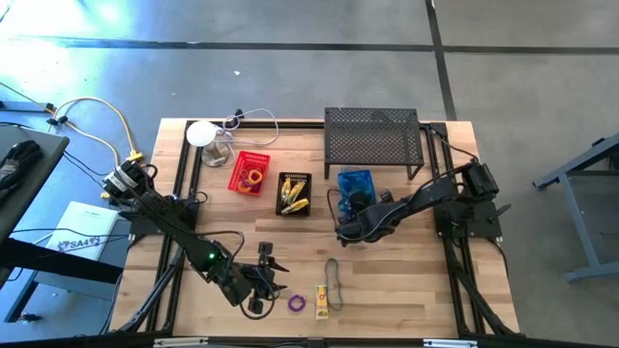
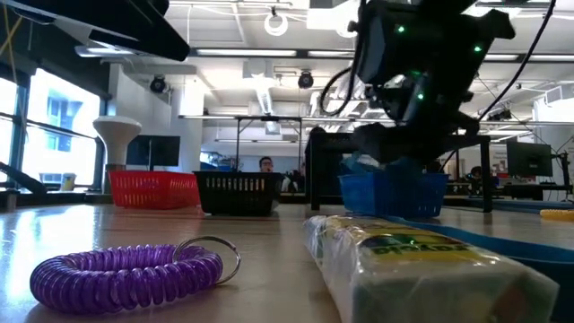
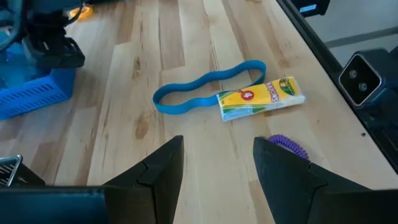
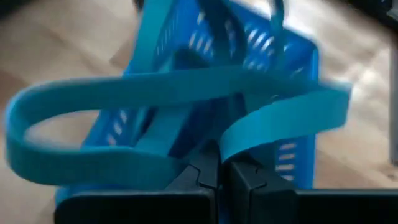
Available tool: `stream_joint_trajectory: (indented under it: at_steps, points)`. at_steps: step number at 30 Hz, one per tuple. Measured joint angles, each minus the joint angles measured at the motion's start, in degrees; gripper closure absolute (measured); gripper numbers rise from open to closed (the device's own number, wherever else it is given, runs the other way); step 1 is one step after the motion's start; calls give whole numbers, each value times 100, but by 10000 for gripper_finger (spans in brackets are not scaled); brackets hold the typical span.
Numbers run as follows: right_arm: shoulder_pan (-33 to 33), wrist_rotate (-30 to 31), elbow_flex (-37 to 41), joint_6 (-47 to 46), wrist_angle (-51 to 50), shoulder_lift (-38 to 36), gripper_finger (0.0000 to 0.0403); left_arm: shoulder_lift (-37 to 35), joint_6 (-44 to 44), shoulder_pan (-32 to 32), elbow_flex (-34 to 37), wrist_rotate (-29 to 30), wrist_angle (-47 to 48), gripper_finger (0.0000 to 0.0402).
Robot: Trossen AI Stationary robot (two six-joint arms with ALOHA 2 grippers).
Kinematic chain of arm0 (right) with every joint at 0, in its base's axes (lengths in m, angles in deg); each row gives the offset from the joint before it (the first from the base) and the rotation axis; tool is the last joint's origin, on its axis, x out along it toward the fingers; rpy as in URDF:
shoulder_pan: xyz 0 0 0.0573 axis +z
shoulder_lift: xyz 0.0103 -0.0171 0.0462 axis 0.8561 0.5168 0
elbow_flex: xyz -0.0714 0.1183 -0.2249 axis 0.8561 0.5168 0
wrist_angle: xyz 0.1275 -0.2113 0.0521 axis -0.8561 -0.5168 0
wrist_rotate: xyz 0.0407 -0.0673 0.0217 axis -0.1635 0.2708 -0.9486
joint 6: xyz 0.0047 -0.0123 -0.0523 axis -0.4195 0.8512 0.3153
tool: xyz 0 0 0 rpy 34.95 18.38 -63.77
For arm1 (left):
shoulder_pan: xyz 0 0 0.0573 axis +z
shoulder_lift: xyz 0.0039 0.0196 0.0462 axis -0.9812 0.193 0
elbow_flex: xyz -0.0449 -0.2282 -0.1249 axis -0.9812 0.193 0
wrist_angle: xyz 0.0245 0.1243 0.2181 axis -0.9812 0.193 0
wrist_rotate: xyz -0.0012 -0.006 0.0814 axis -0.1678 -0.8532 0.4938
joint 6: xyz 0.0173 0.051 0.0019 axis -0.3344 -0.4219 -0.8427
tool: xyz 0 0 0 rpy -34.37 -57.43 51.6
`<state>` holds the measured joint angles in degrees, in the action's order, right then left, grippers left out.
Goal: Pick & Place Office Desk Supplies
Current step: Put the blue rubber band into the blue bin
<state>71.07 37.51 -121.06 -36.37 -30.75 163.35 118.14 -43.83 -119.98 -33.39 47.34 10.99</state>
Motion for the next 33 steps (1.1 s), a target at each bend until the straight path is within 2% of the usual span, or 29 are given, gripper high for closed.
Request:
stream_joint_trajectory:
  at_steps: [12, 20, 26, 33]
  points:
    - [-702, -1514, 26, 846, 521, -11, 400, 0, 20, 26, 1, -2, -3, 215]
    - [-779, -1875, 30, 997, 518, -168, 400, 0, 20, 26, 1, 1, 108, 216]
    - [-769, -2168, 30, 998, 443, -579, 400, 0, 85, 26, 1, 1, 165, 216]
    - [-795, -2246, 30, 999, 304, -882, 400, 0, 90, 26, 1, 1, 164, 216]
